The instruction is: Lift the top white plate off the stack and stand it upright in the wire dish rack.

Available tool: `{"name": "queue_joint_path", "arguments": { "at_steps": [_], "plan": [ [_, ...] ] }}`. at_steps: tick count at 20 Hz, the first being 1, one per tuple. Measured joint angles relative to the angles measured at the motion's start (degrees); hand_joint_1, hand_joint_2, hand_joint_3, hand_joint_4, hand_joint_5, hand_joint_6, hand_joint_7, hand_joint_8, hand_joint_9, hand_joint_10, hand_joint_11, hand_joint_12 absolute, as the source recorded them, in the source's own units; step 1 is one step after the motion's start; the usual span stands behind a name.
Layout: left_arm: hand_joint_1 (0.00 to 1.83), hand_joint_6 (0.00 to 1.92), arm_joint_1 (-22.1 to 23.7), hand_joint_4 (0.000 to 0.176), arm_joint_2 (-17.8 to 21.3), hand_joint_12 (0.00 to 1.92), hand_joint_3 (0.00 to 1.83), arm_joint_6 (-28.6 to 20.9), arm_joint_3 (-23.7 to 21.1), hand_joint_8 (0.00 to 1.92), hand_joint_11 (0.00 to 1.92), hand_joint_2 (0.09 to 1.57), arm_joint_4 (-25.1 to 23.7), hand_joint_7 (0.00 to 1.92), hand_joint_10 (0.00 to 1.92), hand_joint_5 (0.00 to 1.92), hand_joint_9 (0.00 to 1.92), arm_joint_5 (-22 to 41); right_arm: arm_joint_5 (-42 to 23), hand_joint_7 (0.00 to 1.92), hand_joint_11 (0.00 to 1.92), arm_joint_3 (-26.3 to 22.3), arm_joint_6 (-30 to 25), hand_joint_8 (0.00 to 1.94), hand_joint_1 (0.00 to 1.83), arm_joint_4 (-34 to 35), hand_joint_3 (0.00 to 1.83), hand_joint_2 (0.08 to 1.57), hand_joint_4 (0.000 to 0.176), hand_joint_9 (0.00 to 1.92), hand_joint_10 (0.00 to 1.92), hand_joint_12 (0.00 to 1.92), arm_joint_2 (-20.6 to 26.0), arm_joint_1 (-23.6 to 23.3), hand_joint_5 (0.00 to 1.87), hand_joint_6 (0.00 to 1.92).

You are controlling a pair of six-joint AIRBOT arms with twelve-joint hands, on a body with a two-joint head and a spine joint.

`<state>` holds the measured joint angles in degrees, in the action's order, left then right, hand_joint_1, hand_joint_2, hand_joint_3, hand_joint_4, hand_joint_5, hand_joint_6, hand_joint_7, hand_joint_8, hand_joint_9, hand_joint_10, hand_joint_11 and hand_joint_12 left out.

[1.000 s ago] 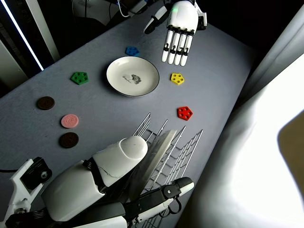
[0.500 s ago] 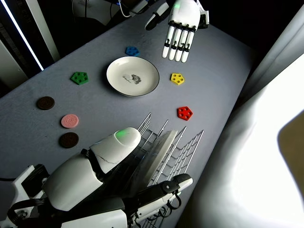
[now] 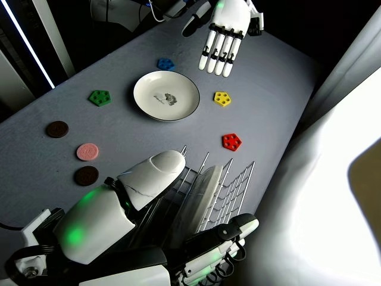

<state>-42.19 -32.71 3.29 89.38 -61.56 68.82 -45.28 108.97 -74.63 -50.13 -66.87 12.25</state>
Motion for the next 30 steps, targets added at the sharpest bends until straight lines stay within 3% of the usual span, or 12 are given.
{"name": "queue_joint_path", "arguments": {
  "at_steps": [4, 7, 11, 15, 17, 20, 24, 30],
  "plan": [
    [0.27, 0.01, -0.24, 0.0, 0.0, 0.02, 0.0, -0.2, 0.0, 0.01, 0.06, 0.96, -0.66, 0.03, 0.01, 0.02, 0.02, 0.09, 0.07, 0.07, 0.05, -0.33, -0.46, 0.0, 0.29, -2.43, 0.0, 0.94, 0.176, 0.08, 0.01, 0.11, 0.0, -2.23, 0.14, 0.0],
    [0.23, 0.0, -0.24, 0.0, 0.0, 0.01, 0.0, -0.22, 0.0, 0.0, 0.04, 0.96, -0.52, 0.01, 0.0, 0.0, 0.01, 0.24, -1.05, 0.11, 0.08, -0.31, -0.48, 0.02, 0.29, -4.94, 0.0, 0.93, 0.163, 0.13, 0.02, 0.12, 0.0, -3.19, 0.16, 0.01],
    [0.23, 0.01, -0.24, 0.0, 0.0, 0.01, 0.0, -0.39, 0.0, 0.01, 0.05, 0.96, -0.52, 0.03, 0.0, 0.03, 0.02, 0.31, -2.47, 0.13, 0.09, -1.01, 1.51, 0.01, 0.26, -10.58, 0.01, 0.95, 0.124, 0.08, 0.0, 0.12, 0.13, -3.54, 0.13, 0.0],
    [0.25, 0.01, -0.24, 0.0, -0.02, 0.03, 0.0, -0.37, 0.0, 0.01, 0.09, 0.95, -0.57, 0.06, 0.01, 0.05, 0.05, 0.83, -0.33, 0.1, 0.07, -3.93, 3.5, 0.0, 0.21, -12.76, 0.01, 0.97, 0.097, 0.03, 0.0, 0.1, 1.62, -3.56, 0.08, 0.0],
    [0.24, 0.0, -0.24, 0.0, -0.04, 0.01, 0.0, -0.39, 0.0, 0.0, 0.06, 0.96, -0.55, 0.04, 0.0, 0.03, 0.04, 1.07, 2.93, 0.1, 0.07, -6.03, 6.43, 0.0, 0.19, -12.98, 0.01, 0.97, 0.083, 0.03, 0.0, 0.09, 3.1, -4.07, 0.07, 0.0],
    [0.25, 0.0, -0.24, 0.0, -0.04, 0.01, 0.0, -0.44, 0.0, 0.0, 0.07, 0.96, -0.31, 0.03, 0.0, 0.03, 0.02, 1.16, 7.15, 0.08, 0.08, -8.2, 13.38, 0.0, 0.18, -11.76, 0.0, 0.97, 0.075, 0.05, 0.01, 0.09, 4.76, -6.8, 0.07, 0.0],
    [0.25, 0.0, -0.24, 0.0, -0.07, 0.01, 0.0, -0.59, 0.0, 0.0, 0.07, 0.96, 0.48, 0.04, 0.0, 0.02, 0.04, 1.4, 7.37, 0.04, 0.05, -10.08, 22.29, 0.0, 0.23, -9.68, 0.0, 0.97, 0.083, 0.03, 0.0, 0.06, 5.18, -10.69, 0.07, 0.0],
    [0.25, 0.01, -0.24, 0.0, -0.07, 0.02, 0.0, -0.31, -0.17, 0.01, 0.08, 0.96, -0.24, 0.04, 0.01, 0.03, 0.05, 1.84, 3.76, 0.07, 0.05, -12.94, 37.46, 0.0, 0.25, -12.28, 0.0, 0.96, 0.093, 0.05, 0.0, 0.05, 6.54, -12.09, 0.1, 0.0]
  ]
}}
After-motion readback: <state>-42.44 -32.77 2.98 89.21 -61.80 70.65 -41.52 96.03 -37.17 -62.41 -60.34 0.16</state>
